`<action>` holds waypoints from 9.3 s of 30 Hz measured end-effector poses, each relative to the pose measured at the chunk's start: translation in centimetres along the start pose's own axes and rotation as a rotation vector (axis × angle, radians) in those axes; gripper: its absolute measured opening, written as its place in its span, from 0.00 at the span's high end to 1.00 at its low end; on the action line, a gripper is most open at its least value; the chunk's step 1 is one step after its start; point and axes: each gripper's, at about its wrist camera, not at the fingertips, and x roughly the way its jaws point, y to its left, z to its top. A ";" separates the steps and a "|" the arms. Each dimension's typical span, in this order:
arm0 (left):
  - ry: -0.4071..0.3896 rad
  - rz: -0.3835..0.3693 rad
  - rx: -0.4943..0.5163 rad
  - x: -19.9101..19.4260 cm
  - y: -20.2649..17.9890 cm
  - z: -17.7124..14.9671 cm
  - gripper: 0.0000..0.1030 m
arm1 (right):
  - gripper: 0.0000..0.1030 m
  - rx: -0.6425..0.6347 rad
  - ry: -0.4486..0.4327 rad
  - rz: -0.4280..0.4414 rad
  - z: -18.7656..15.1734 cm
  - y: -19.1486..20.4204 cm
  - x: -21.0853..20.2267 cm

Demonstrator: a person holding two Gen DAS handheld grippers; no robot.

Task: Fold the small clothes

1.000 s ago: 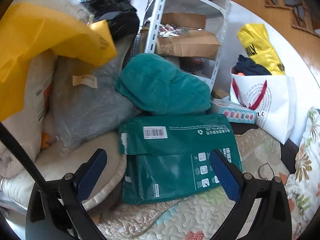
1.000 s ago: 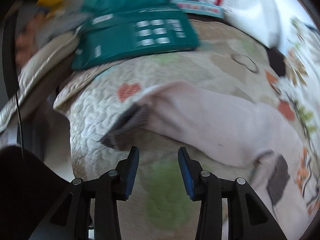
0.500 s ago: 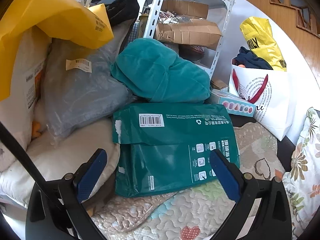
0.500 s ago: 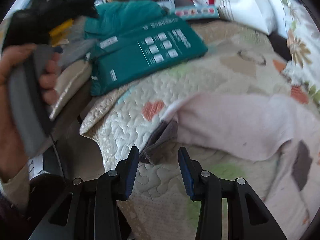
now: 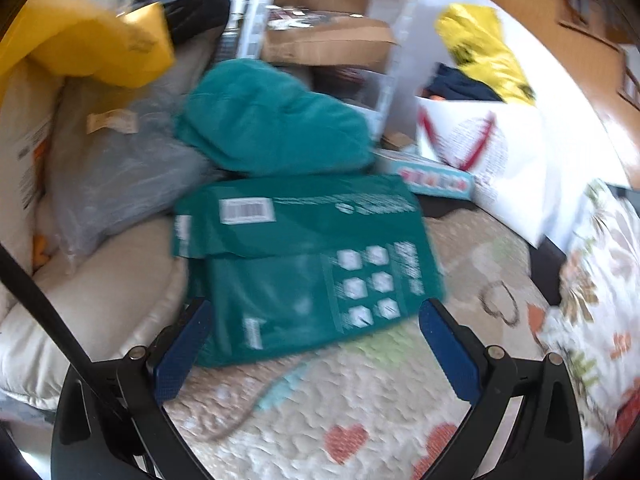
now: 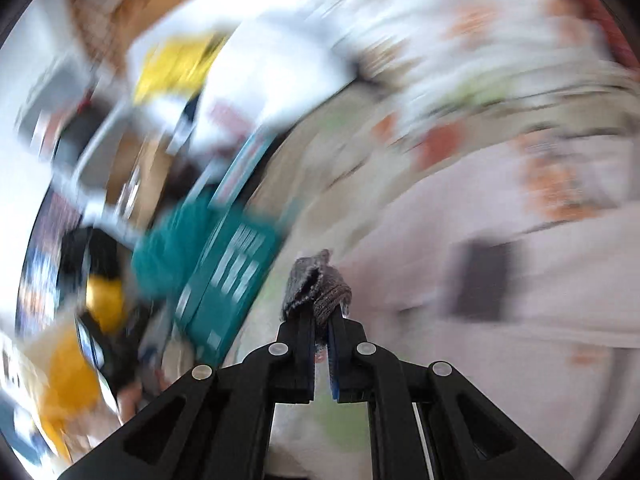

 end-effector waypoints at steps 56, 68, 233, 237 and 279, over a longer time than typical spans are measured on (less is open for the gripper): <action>0.236 -0.253 0.345 -0.5 -15.1 -9.5 0.01 | 0.91 -0.287 0.187 -0.541 1.8 -8.6 8.2; 0.231 -0.225 0.317 0.4 -13.5 -8.5 0.01 | 0.95 -0.339 0.236 -0.322 0.2 -1.9 14.2; 0.414 -0.490 0.321 0.8 -18.1 -8.8 0.35 | 0.73 -0.360 0.208 -0.461 -1.5 -6.3 7.1; 0.419 -0.475 0.248 1.8 -16.8 -7.4 0.35 | 0.71 -0.425 0.231 -0.490 0.3 -3.7 12.5; 0.446 -0.266 0.805 0.9 -16.6 -16.9 0.98 | 0.55 0.045 -0.112 -0.517 -2.7 -18.4 -18.6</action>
